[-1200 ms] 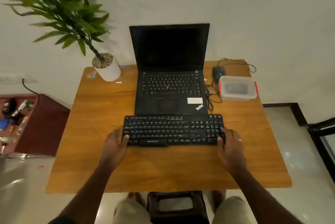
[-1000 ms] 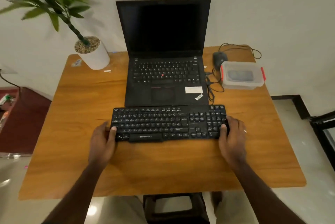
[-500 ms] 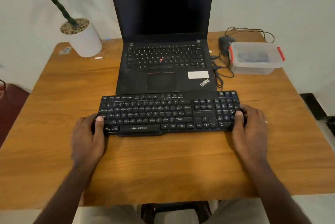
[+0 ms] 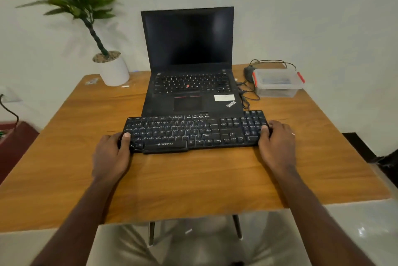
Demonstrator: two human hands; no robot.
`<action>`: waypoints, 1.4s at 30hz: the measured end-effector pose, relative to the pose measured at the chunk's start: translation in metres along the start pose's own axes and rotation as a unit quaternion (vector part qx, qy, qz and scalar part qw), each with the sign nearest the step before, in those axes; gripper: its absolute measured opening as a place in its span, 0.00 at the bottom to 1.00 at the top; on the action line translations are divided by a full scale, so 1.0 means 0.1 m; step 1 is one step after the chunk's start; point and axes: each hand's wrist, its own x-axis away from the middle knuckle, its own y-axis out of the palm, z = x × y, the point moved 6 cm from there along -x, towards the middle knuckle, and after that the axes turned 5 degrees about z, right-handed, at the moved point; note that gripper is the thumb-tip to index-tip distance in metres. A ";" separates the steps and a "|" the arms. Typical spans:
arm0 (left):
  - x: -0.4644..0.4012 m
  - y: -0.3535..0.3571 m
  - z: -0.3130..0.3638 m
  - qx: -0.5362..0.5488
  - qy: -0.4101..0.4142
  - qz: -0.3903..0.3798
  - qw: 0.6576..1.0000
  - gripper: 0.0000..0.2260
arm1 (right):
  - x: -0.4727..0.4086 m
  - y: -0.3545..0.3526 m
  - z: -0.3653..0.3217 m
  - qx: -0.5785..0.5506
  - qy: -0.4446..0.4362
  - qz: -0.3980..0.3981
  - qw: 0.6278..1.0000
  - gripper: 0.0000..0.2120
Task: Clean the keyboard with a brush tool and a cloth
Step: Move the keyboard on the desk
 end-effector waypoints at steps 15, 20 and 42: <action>-0.01 0.02 -0.04 -0.030 -0.009 -0.006 0.999 0.24 | 0.01 0.03 -0.01 0.058 -0.007 0.002 0.998 0.18; -0.01 -0.01 -0.01 -0.020 -0.016 -0.005 1.000 0.25 | 0.00 0.04 0.00 0.062 -0.007 0.002 0.998 0.19; 0.15 -0.22 -0.03 0.043 -0.099 -0.045 0.993 0.25 | 0.04 -0.08 -0.04 0.007 0.011 -0.021 1.000 0.18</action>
